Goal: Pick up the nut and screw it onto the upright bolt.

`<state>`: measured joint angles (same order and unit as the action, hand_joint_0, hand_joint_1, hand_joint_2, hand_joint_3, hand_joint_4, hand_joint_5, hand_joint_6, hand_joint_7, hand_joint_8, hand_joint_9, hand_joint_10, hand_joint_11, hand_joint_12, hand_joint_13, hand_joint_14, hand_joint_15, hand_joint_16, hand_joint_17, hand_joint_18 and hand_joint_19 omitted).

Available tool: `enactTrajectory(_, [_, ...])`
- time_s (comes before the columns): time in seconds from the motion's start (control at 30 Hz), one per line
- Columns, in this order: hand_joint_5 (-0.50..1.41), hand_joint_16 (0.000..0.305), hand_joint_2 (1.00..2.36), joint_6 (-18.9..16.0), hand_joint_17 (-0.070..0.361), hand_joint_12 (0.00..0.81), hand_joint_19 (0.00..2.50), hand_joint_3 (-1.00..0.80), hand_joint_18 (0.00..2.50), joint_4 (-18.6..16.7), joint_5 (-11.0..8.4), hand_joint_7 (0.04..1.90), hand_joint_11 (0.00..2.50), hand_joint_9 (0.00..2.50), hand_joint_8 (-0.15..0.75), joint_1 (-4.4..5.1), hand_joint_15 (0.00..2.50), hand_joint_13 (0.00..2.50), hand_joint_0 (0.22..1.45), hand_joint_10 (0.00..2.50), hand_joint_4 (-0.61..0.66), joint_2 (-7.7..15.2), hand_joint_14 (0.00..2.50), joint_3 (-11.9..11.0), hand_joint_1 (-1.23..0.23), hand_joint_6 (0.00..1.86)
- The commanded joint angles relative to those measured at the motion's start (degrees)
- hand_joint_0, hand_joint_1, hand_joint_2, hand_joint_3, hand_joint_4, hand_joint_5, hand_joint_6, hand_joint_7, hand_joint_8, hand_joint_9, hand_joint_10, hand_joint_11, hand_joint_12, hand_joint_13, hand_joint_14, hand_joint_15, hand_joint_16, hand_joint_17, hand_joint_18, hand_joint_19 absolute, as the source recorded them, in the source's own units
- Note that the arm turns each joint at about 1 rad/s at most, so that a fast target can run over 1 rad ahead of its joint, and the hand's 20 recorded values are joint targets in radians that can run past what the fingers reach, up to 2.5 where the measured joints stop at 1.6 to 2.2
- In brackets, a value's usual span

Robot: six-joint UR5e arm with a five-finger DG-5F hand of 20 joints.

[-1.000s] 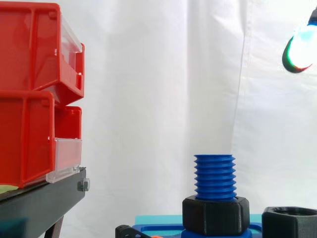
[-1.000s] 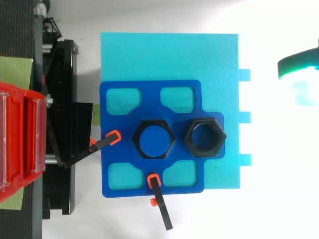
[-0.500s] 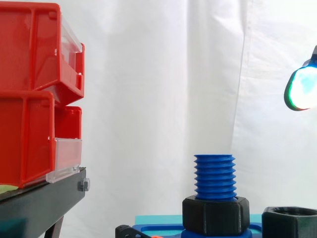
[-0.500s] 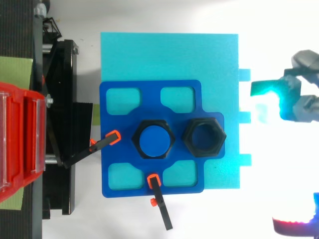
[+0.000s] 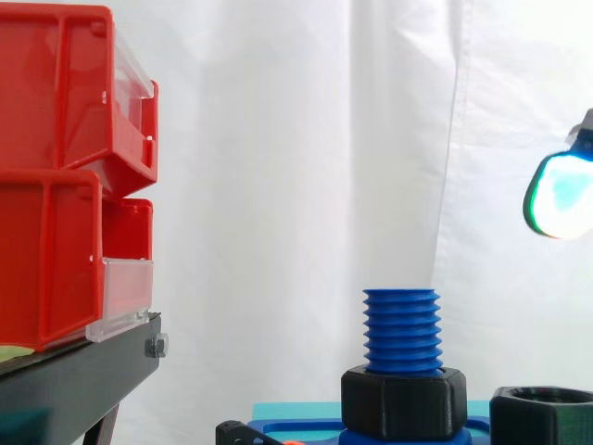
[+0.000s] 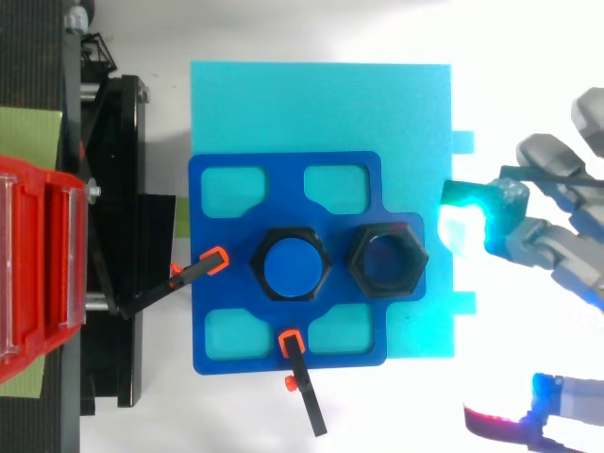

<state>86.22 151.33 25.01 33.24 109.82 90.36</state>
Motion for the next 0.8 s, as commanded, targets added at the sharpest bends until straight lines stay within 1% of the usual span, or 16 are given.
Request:
enactTrajectory(0.0, [-0.28, 0.048, 1.00, 0.88, 0.108, 0.381, 0.00, -0.50, 0.00, -1.74, -1.54, 0.70, 0.00, 0.19, 0.269, 0.07, 0.00, 0.05, 0.41, 0.00, 0.21, 1.45, 0.00, -0.01, -0.85, 0.50])
enactTrajectory(0.03, [-0.28, 0.048, 1.00, 1.32, 0.108, 0.381, 0.00, -0.50, 0.00, -3.05, -1.54, 0.70, 0.00, 0.19, 0.269, 0.07, 0.00, 0.05, 0.41, 0.00, 0.21, 1.98, 0.00, -0.01, -0.84, 0.50])
enactTrajectory(0.1, [-0.28, 0.048, 1.00, 1.85, 0.107, 0.380, 0.00, -0.50, 0.00, -3.93, -1.63, 0.70, 0.00, 0.19, 0.268, 0.07, 0.00, 0.05, 0.41, 0.00, 0.21, 2.42, 0.00, -0.01, -0.84, 0.50])
enactTrajectory(0.27, [-0.28, 0.048, 1.00, 4.92, 0.107, 0.377, 0.00, -0.50, 0.00, -6.22, -1.81, 0.70, 0.00, 0.19, 0.268, 0.07, 0.00, 0.06, 0.41, 0.00, 0.21, 2.50, 0.00, 0.08, -0.83, 0.50])
enactTrajectory(0.4, [-0.28, 0.047, 1.00, 5.10, 0.107, 0.377, 0.00, -0.50, 0.00, -6.83, -1.63, 0.70, 0.00, 0.19, 0.268, -0.11, 0.00, 0.06, 0.41, 0.00, 0.21, 2.50, 0.00, -0.01, -0.82, 0.50])
enactTrajectory(0.43, [-0.28, 0.047, 1.00, 5.45, 0.106, 0.377, 0.00, -0.50, 0.00, -7.45, -1.54, 0.70, 0.00, 0.19, 0.268, -0.37, 0.00, 0.06, 0.42, 0.00, 0.21, 2.68, 0.00, -0.01, -0.82, 0.50])
enactTrajectory(0.47, [-0.28, 0.047, 1.00, 5.80, 0.106, 0.377, 0.00, -0.50, 0.00, -7.98, -1.46, 0.70, 0.00, 0.19, 0.268, -0.46, 0.00, 0.06, 0.41, 0.00, 0.21, 3.74, 0.00, -0.01, -0.82, 0.50])
enactTrajectory(0.57, [-0.28, 0.047, 1.00, 6.15, 0.106, 0.377, 0.00, -0.50, 0.00, -8.42, -1.46, 0.70, 0.00, 0.19, 0.270, -0.46, 0.00, 0.06, 0.41, 0.00, 0.22, 3.82, 0.00, -0.01, -0.80, 0.50])
enactTrajectory(0.7, [-0.28, 0.047, 1.00, 6.59, 0.106, 0.377, 0.00, -0.50, 0.00, -10.35, -1.46, 0.70, 0.00, 0.20, 0.272, -0.46, 0.00, 0.06, 0.41, 0.00, 0.22, 4.09, 0.00, -0.01, -0.79, 0.50])
enactTrajectory(0.77, [-0.28, 0.047, 1.00, 7.56, 0.106, 0.377, 0.00, -0.50, 0.00, -11.05, -1.46, 0.70, 0.00, 0.20, 0.273, -0.46, 0.00, 0.06, 0.41, 0.00, 0.22, 4.09, 0.00, -0.01, -0.79, 0.50])
